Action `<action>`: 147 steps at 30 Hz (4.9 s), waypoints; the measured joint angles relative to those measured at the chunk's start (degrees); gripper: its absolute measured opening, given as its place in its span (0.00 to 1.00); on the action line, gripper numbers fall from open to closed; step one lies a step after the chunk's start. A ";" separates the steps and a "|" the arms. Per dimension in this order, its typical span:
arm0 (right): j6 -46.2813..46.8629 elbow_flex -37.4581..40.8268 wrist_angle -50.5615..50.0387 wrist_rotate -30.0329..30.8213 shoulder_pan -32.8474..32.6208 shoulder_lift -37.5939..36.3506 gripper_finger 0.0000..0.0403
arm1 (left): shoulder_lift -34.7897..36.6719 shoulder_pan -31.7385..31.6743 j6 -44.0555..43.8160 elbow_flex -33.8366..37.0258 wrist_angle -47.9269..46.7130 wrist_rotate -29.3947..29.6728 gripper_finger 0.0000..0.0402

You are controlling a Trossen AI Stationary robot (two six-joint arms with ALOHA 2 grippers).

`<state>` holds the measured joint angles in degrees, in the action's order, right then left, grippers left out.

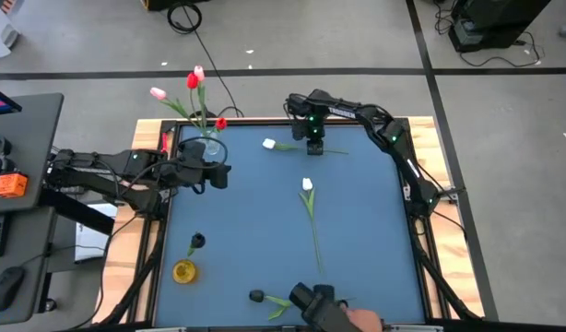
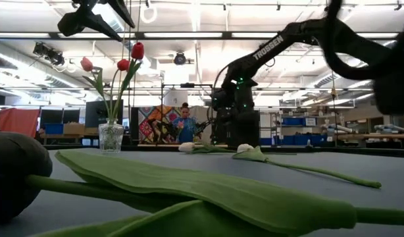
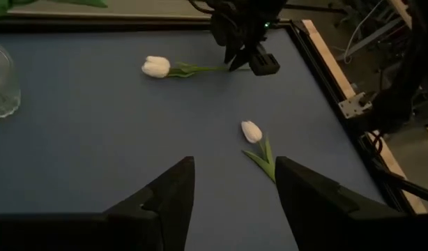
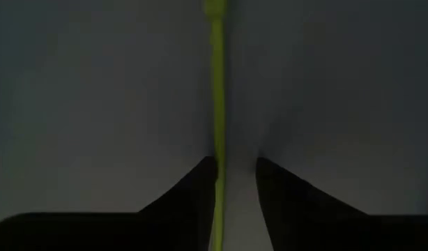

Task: Sort flowers into vase by color
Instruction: Put the top white tulip into the yellow vase

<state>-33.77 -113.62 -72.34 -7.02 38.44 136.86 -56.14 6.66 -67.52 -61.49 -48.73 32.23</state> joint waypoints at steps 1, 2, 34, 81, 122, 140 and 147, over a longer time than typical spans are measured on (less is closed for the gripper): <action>-0.34 0.00 0.54 0.94 -0.62 0.00 0.29 | 0.00 -0.49 0.32 0.00 0.06 -0.63 0.51; -0.54 0.00 0.86 1.95 -1.23 -0.02 0.29 | 0.00 -0.99 0.91 0.00 0.20 -1.37 0.51; 1.15 -0.74 12.45 -2.15 -1.79 2.13 0.03 | -0.01 -1.71 1.28 0.00 1.05 -3.17 0.51; 39.64 -0.35 41.90 11.25 -40.98 -32.88 0.00 | 0.28 19.56 48.30 -0.02 37.62 16.77 0.44; 41.74 -0.26 41.70 15.57 -44.71 -29.75 0.21 | 1.21 14.46 61.63 0.00 39.62 -4.91 0.01; 68.26 -0.33 18.75 22.61 -45.92 -30.58 0.29 | 10.97 38.56 47.54 -0.02 6.98 -6.15 0.01; 72.59 -0.35 13.50 22.59 -46.39 -30.60 0.29 | 10.82 45.60 42.73 -0.01 4.68 -7.62 0.01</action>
<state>38.82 -113.97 -58.84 15.57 -7.95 106.26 -45.32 52.26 -24.79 -61.50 -44.05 24.62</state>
